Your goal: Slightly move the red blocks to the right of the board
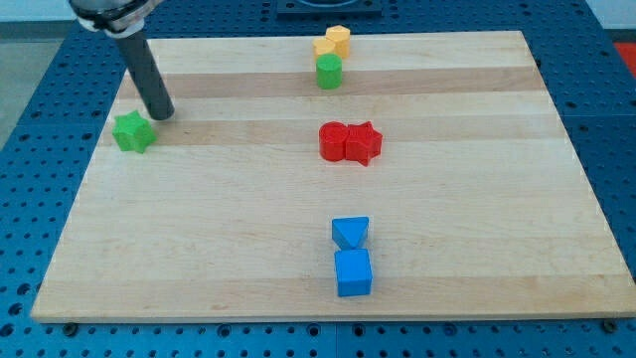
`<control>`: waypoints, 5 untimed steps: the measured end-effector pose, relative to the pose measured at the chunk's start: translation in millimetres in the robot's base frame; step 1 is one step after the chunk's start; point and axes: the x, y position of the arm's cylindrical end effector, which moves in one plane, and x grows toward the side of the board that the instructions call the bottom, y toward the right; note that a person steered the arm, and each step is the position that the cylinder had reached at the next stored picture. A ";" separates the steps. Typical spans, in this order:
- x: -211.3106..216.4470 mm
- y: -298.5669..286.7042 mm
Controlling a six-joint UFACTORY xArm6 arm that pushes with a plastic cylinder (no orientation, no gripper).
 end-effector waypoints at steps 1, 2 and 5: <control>8.8 44.7; 60.5 60.2; 87.9 144.7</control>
